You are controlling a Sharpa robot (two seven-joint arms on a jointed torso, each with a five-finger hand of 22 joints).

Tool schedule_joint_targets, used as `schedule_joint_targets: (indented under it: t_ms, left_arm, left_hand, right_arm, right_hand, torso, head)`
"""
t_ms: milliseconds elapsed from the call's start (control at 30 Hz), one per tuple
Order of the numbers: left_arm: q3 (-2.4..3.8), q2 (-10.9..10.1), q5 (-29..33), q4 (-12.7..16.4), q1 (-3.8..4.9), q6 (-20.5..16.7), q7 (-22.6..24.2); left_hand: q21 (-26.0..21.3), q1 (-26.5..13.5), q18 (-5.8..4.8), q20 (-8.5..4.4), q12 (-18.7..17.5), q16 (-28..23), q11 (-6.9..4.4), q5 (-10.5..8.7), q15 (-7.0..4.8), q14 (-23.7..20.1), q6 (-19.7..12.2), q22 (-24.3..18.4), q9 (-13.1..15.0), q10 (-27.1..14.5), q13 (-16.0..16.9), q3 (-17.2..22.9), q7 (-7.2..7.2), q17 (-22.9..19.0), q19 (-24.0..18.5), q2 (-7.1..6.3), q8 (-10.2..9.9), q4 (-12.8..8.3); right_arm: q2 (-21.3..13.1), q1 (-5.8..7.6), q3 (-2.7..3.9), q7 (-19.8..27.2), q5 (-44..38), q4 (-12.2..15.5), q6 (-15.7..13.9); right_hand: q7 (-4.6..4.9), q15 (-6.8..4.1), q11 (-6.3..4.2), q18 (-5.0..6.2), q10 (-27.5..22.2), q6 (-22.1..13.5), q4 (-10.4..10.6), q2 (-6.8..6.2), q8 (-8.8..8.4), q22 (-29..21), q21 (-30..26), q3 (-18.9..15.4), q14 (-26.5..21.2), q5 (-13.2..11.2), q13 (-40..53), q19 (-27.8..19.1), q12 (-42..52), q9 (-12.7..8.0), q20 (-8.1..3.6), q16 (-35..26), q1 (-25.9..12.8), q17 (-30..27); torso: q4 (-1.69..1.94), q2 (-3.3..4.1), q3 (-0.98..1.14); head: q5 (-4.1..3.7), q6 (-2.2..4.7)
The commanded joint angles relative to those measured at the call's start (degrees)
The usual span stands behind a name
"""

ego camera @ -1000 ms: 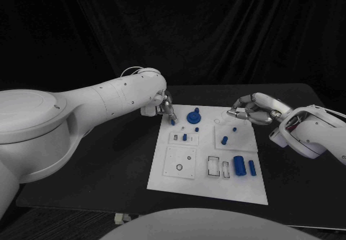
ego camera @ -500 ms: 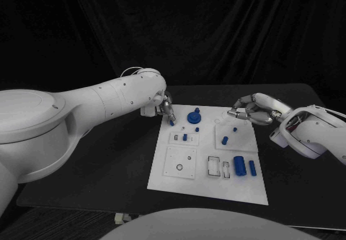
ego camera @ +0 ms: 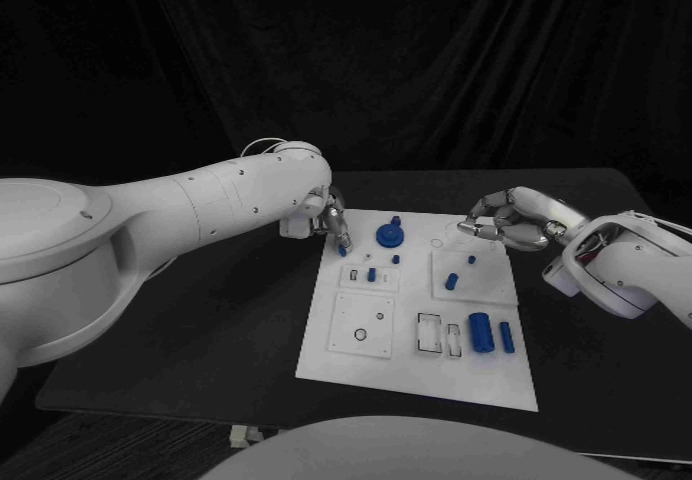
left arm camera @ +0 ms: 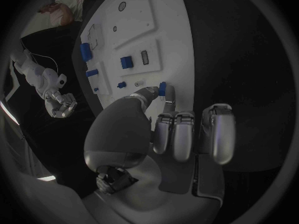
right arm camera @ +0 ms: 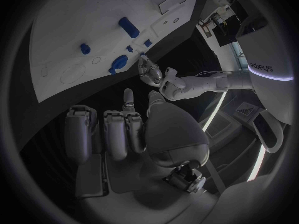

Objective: Assemble the parts on the task board

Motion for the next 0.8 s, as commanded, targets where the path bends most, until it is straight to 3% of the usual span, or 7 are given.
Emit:
schedule_joint_targets:
  t_ms: [33,400,800]
  left_arm:
    - [0.07,-0.62,0.19,1.89,0.57,-1.96,-3.85]
    - [0.07,-4.31,6.37,10.26,2.23,-4.38,-9.59]
    - [0.05,-6.74,7.47,17.27,2.65,-6.72,-11.49]
  left_hand:
    - [-0.38,-0.86,0.39,-0.08,0.2,0.15,-0.04,0.25,-0.16,6.05,0.25,9.45,0.97,5.96,15.07,7.73,0.06,15.09,0.74,-0.03,0.42,-7.22]
    - [-0.68,-1.56,0.45,-0.08,0.2,0.15,-0.01,-0.03,-0.16,6.05,0.0,9.33,1.34,5.96,15.07,8.89,0.11,15.09,0.66,0.22,0.58,-7.45]
    - [-0.64,-1.75,0.43,-0.08,0.2,0.15,-0.01,-0.04,-0.16,6.05,-0.08,9.37,1.45,5.96,15.07,9.13,0.13,15.09,0.71,0.38,0.63,-7.44]
  right_arm:
    - [-0.09,-0.11,0.04,-1.08,-0.01,-0.01,0.51]
    - [-0.09,-0.12,0.03,-1.36,-0.01,-0.14,0.76]
    - [-0.05,-0.59,0.03,-1.67,-0.01,-0.35,0.86]
  right_hand:
    - [0.11,0.34,0.25,0.42,6.17,0.31,-0.1,0.44,0.15,12.65,-0.29,-0.34,5.21,-0.1,15.09,2.46,0.15,0.06,0.25,-0.19,-0.05,12.37]
    - [0.12,0.33,0.25,0.48,6.17,0.2,-0.11,0.45,0.08,12.56,-0.53,-0.36,5.14,-0.12,15.09,2.32,0.15,0.03,0.24,-0.31,-0.03,12.12]
    - [0.14,0.33,0.26,0.57,6.17,0.0,-0.11,0.48,-0.04,12.44,-0.86,-0.4,4.99,-0.13,15.09,2.14,0.15,-0.03,0.24,-0.55,0.01,11.61]
  torso:
    - [0.01,-0.07,0.1]
    - [-0.11,-0.39,0.32]
    - [-0.25,-0.68,0.61]
  head:
    - [0.05,0.0]
    - [0.12,0.0]
    - [0.7,0.0]
